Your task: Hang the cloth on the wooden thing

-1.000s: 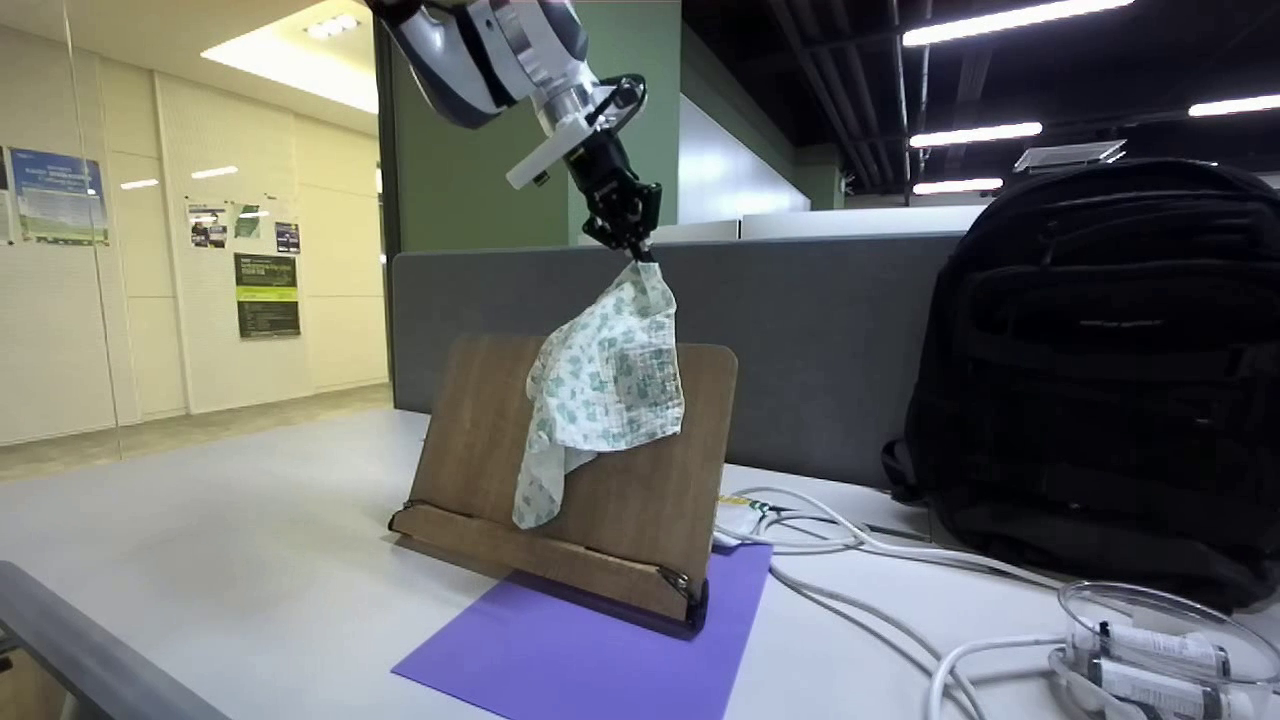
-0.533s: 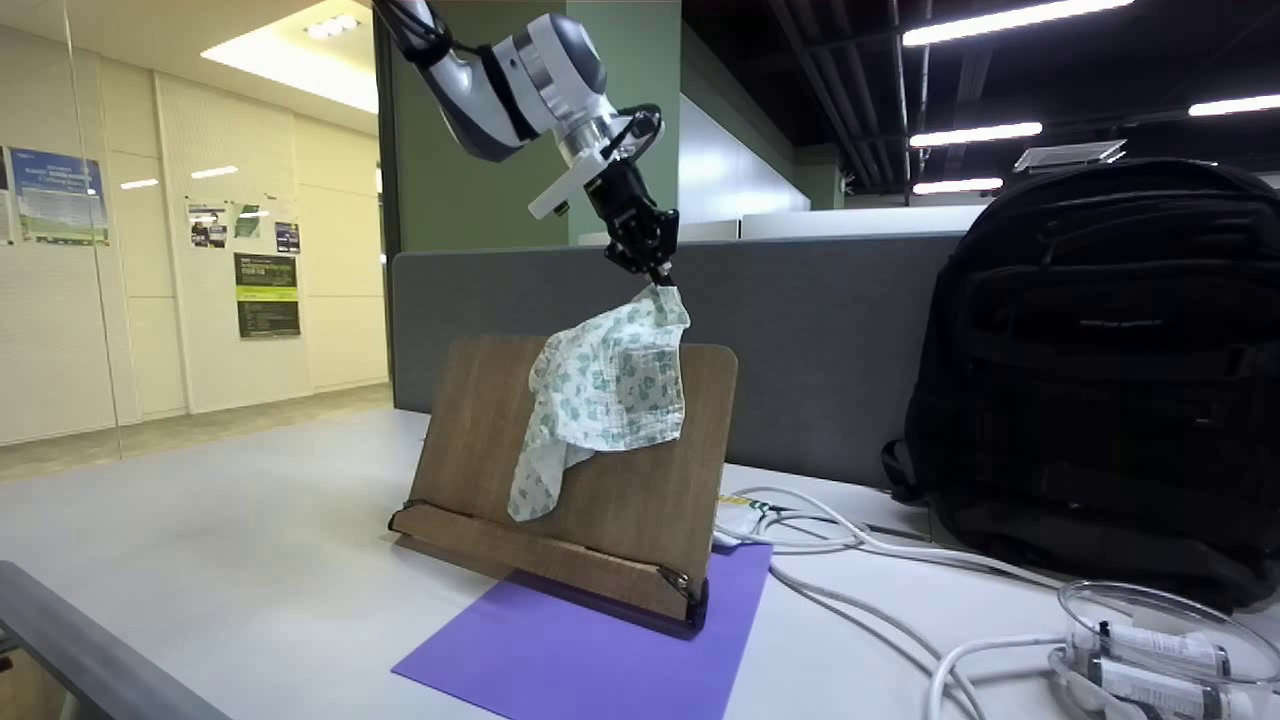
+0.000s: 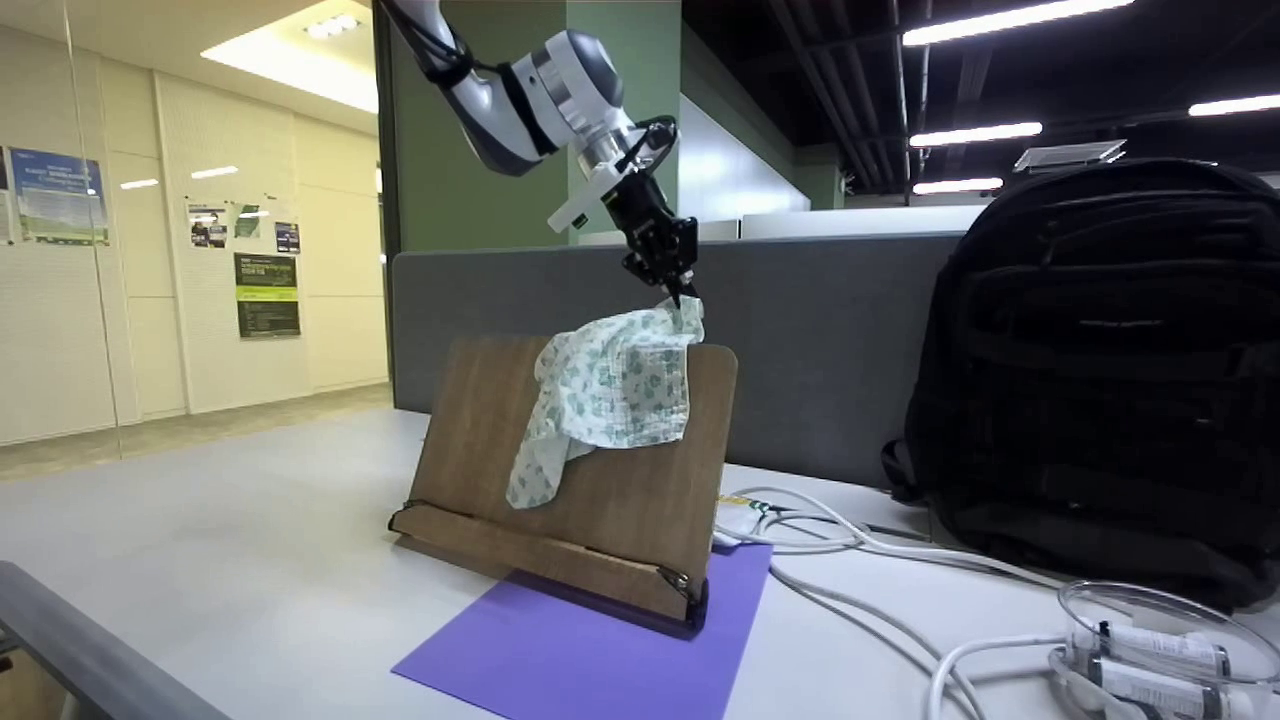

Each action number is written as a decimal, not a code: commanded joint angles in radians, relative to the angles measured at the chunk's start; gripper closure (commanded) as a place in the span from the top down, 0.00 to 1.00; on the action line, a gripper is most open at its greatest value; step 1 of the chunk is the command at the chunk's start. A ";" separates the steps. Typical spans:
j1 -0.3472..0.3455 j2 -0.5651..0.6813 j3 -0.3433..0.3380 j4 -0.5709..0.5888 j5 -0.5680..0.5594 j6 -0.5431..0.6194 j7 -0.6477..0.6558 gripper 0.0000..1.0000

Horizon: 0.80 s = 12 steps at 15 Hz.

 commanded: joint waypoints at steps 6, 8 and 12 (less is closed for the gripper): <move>0.023 0.001 -0.031 0.088 -0.002 -0.094 0.034 0.80; 0.025 -0.001 -0.035 0.104 -0.005 -0.102 0.034 0.94; 0.025 -0.024 -0.037 0.097 -0.027 -0.110 0.012 1.00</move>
